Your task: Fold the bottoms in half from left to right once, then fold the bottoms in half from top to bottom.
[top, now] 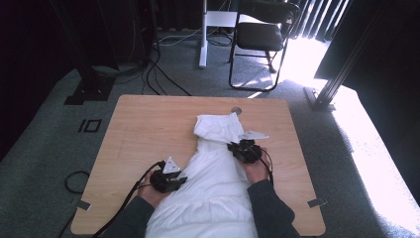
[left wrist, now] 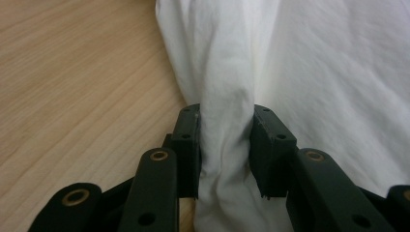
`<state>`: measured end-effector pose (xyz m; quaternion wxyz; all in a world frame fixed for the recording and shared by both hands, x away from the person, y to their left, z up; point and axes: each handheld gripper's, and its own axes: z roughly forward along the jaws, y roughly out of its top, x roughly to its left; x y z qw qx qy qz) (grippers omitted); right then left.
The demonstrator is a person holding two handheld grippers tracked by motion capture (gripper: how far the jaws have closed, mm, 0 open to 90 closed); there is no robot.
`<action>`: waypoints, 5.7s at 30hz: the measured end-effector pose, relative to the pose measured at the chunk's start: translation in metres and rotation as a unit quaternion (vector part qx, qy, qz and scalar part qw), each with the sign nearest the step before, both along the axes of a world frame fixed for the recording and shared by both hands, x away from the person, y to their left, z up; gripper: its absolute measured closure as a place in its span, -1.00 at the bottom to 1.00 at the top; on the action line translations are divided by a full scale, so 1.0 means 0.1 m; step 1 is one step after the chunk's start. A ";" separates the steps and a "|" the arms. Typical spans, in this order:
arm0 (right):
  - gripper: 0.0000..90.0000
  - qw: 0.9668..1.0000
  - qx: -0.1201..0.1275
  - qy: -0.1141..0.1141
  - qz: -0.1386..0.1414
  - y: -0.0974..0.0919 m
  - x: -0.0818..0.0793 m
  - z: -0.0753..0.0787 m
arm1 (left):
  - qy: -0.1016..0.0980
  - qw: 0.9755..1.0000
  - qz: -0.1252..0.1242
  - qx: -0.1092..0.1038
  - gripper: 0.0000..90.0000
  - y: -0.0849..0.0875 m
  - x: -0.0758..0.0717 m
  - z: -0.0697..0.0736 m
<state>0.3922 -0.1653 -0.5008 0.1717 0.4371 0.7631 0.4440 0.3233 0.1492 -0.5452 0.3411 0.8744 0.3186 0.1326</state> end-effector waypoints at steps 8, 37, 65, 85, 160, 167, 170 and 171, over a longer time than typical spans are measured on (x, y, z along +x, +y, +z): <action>0.89 0.991 0.031 0.074 -0.109 -0.58 0.15 -0.37 | 0.000 1.000 -0.001 0.000 0.55 0.00 0.00 0.00; 0.14 0.992 -0.046 0.083 -0.088 -0.35 0.57 -0.46 | 0.010 0.994 0.048 -0.102 0.24 -0.30 1.08 0.16; 0.80 0.993 -0.055 0.062 -0.082 -0.30 0.02 -0.54 | 0.019 1.000 -0.010 -0.012 0.81 -0.42 0.46 0.01; -0.22 0.992 -0.071 0.059 -0.083 -0.18 0.48 -0.36 | 0.018 1.000 -0.008 -0.007 0.72 -0.39 0.45 0.04; 0.65 0.990 -0.097 0.088 -0.059 -0.07 0.63 -0.44 | 0.054 0.996 0.065 -0.028 0.55 -0.80 1.44 0.04; 0.90 0.992 -0.067 0.098 -0.038 -0.10 0.70 -0.35 | 0.039 0.997 0.049 -0.052 0.89 -0.72 1.45 0.26; 0.90 0.996 -0.048 0.065 -0.033 -0.13 0.71 -0.11 | 0.013 0.997 0.049 -0.061 0.89 -0.68 1.48 0.50; 0.90 0.997 -0.044 0.053 -0.033 -0.13 0.72 -0.01 | 0.002 0.997 0.048 -0.064 0.89 -0.66 1.49 0.58</action>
